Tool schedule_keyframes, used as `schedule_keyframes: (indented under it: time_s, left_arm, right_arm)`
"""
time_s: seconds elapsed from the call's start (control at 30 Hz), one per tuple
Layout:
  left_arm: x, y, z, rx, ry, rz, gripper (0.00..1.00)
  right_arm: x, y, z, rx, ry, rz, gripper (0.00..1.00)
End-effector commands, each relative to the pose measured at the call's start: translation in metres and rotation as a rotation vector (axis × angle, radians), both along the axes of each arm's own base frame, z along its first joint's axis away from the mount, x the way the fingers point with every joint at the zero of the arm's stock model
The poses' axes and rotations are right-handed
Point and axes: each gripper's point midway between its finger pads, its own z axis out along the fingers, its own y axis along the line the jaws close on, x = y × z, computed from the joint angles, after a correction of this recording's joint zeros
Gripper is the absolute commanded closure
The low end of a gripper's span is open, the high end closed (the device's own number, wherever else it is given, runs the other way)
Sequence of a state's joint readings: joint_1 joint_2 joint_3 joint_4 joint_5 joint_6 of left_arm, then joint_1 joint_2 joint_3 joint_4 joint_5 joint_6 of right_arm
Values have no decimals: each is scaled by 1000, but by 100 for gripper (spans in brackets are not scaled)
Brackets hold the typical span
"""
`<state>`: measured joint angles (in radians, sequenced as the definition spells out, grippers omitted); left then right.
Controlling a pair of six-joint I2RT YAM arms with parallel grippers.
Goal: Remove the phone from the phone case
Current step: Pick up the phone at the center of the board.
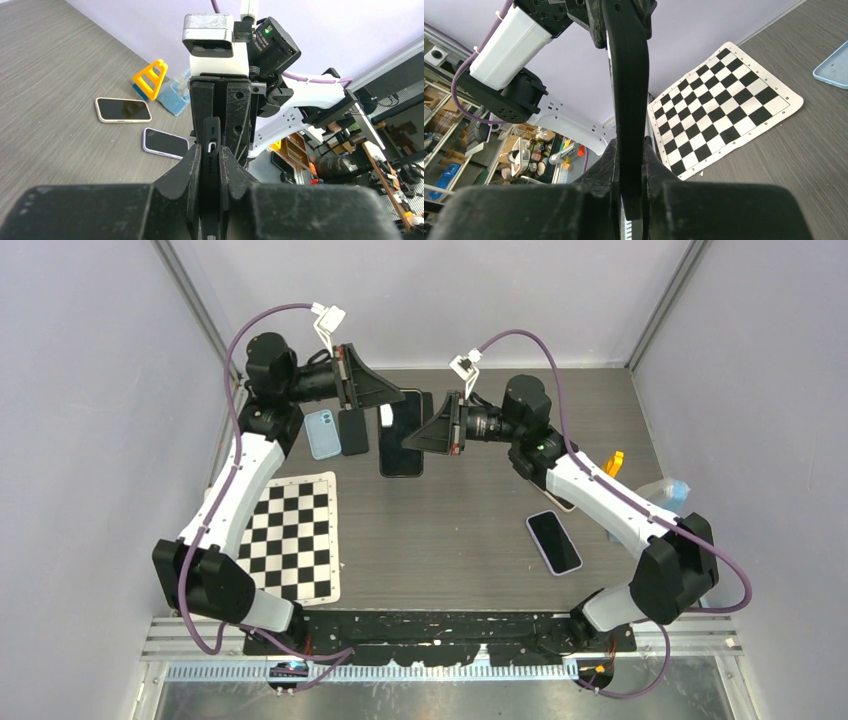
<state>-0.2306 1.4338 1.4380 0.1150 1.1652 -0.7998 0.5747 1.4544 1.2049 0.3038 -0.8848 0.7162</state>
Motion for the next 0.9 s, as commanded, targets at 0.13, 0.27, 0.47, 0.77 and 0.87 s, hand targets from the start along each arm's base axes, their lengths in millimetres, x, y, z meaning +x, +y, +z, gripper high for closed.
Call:
schedule_keyframes:
  time_s: [0.13, 0.27, 0.47, 0.77, 0.87]
  left_arm:
    - [-31, -1, 17, -12, -89, -123, 51]
    - [-31, 0, 10, -9, -75, -116, 41]
    - [-27, 0, 0, -6, -11, -63, 48]
    - [-35, 1, 3, 15, 86, -94, 70]
    - [-42, 2, 7, 19, 92, -116, 73]
  right_arm:
    - [8, 5, 37, 75, -15, -33, 99]
    - [8, 7, 51, 115, -27, -12, 99]
    - [4, 10, 65, 155, -39, 28, 99]
    - [12, 14, 43, 25, -57, 35, 99]
    - [9, 14, 36, -10, -40, 63, 99]
